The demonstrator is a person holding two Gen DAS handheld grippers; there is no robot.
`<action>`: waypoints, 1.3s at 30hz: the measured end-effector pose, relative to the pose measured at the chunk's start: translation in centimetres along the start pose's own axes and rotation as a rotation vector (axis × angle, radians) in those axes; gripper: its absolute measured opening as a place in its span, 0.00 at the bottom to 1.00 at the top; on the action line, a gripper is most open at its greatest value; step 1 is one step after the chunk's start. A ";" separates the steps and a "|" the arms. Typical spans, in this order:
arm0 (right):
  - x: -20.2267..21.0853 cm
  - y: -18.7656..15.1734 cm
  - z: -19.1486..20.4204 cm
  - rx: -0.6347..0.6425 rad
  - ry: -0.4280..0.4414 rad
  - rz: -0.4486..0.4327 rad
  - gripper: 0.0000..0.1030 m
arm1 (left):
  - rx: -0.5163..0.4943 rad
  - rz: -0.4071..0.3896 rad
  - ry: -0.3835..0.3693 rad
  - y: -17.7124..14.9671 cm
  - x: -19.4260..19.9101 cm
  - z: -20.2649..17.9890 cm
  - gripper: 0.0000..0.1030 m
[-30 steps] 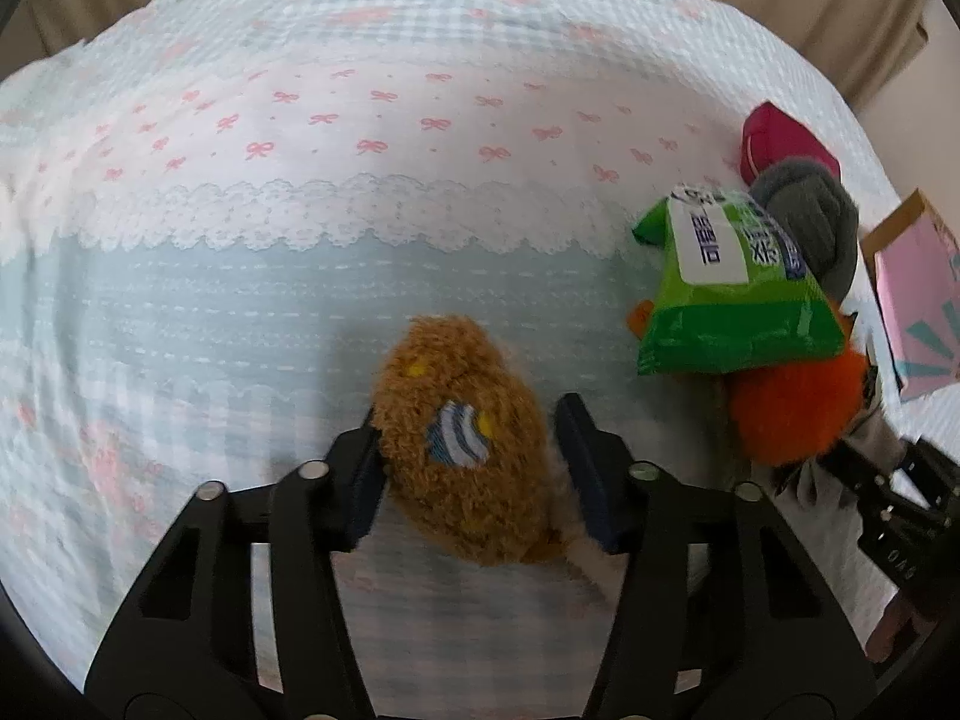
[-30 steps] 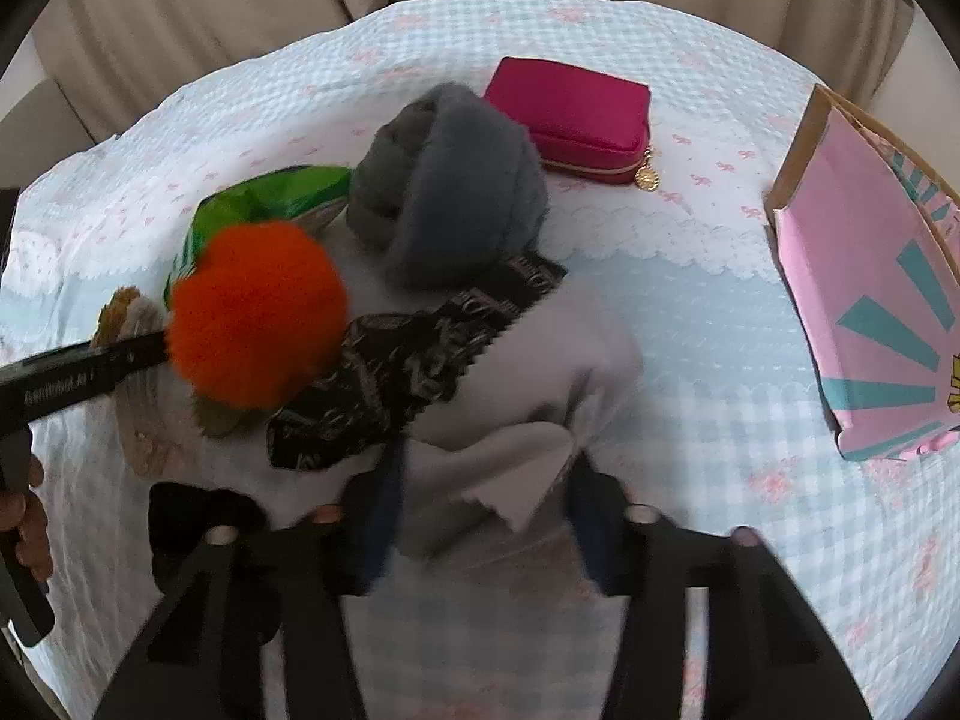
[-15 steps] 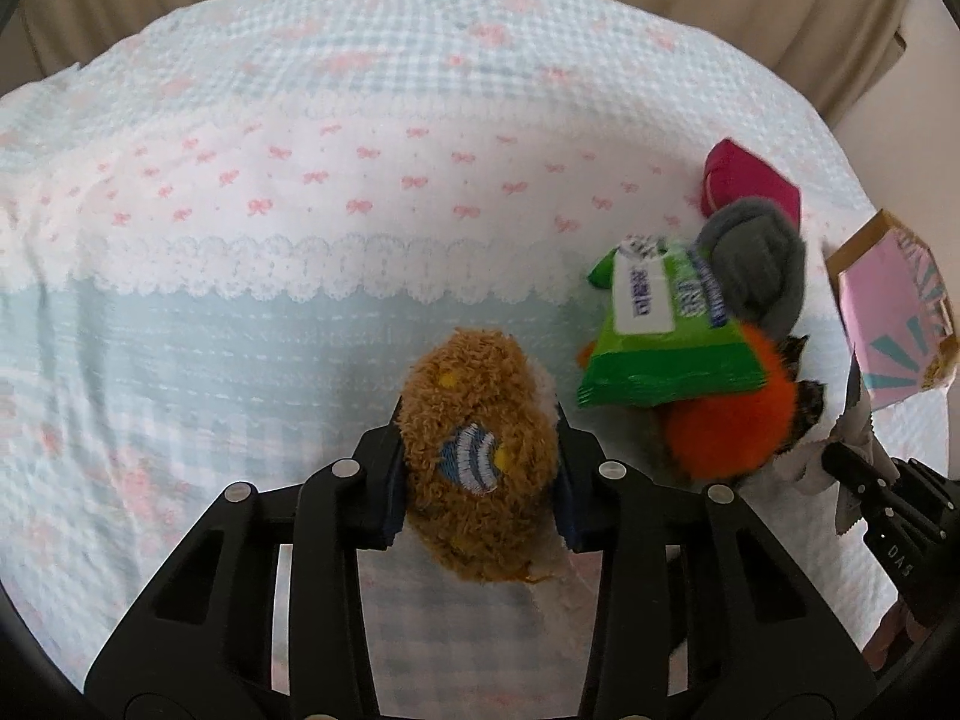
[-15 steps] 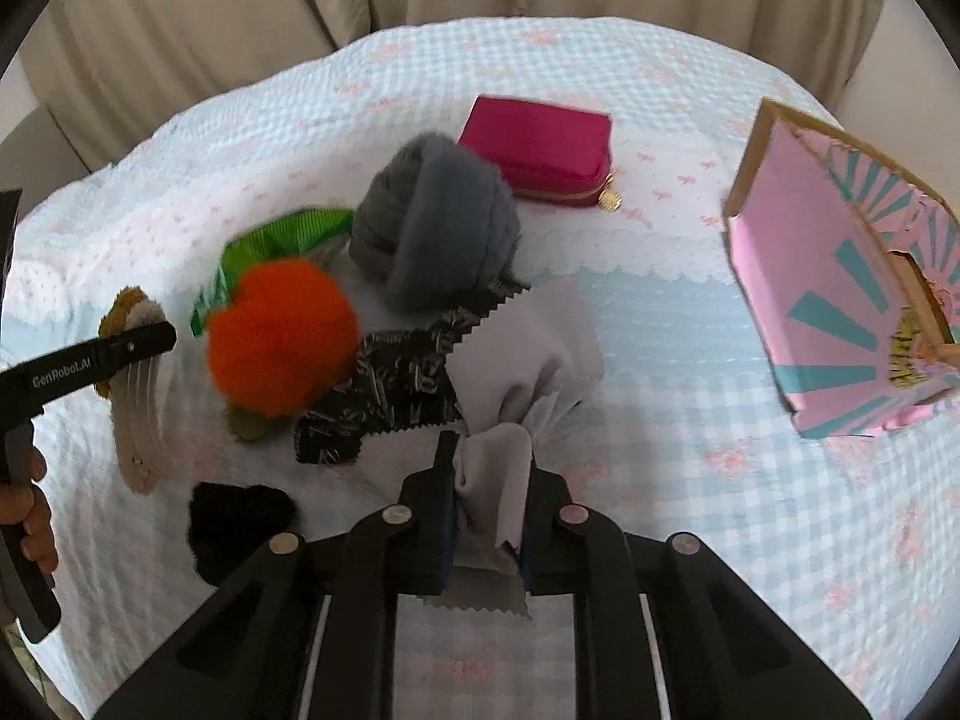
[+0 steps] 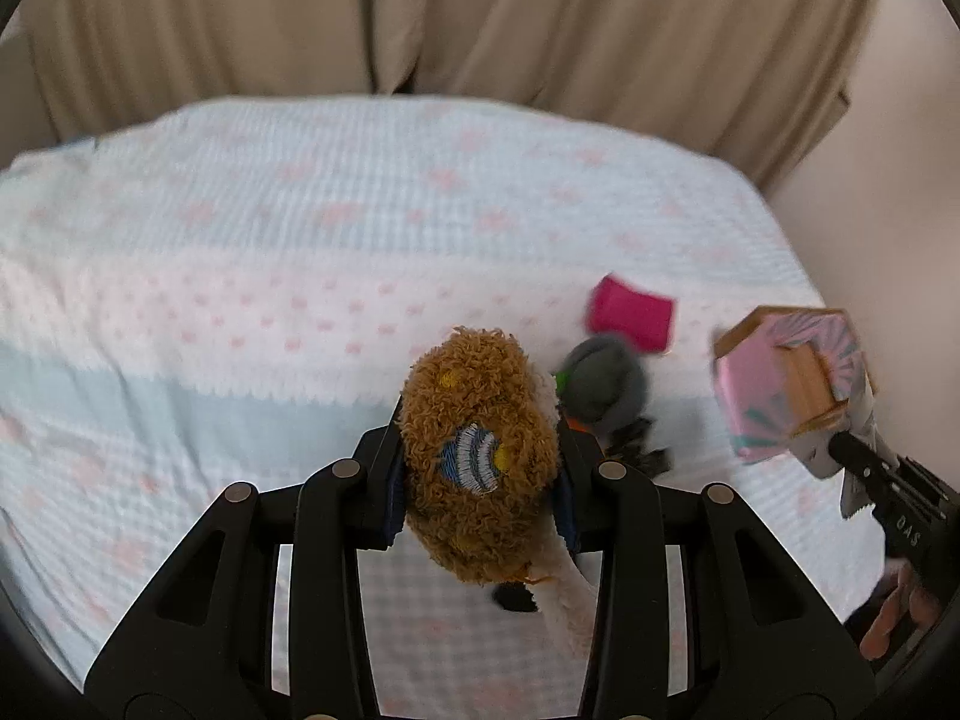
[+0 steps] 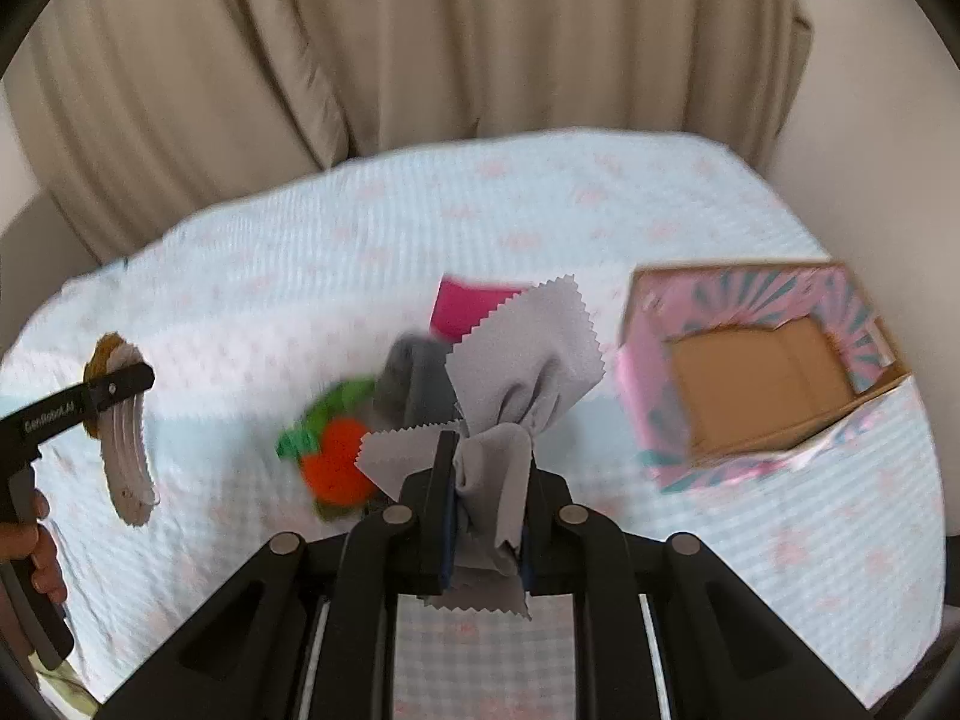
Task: Organize soft objects
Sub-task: 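Carry plush toy and white cloth into the cardboard box with both tools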
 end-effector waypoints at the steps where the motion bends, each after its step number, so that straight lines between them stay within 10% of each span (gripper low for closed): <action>1: 1.4 0.8 -0.3 -0.011 0.001 -0.014 0.14 | -0.007 -0.001 -0.006 0.4 0.9 -0.7 0.33; 20: 12.4 7.2 -17.3 0.063 0.090 -0.085 0.14 | -0.005 -0.124 -0.006 4.1 9.5 -25.3 0.33; 39: -1.2 9.2 -32.7 0.142 0.101 0.187 0.14 | 0.020 0.134 -0.008 6.8 -11.4 -42.9 0.33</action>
Point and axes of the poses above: each gripper's, at about its wrist camera, not at the fingertips, and x roughly against the way its jaws point, z to its left, y to its top, the point moved 6 cm from there along -x, roughly the way its jaws point, and after that the axes turned 12 degrees about z, right-handed, at the moved point
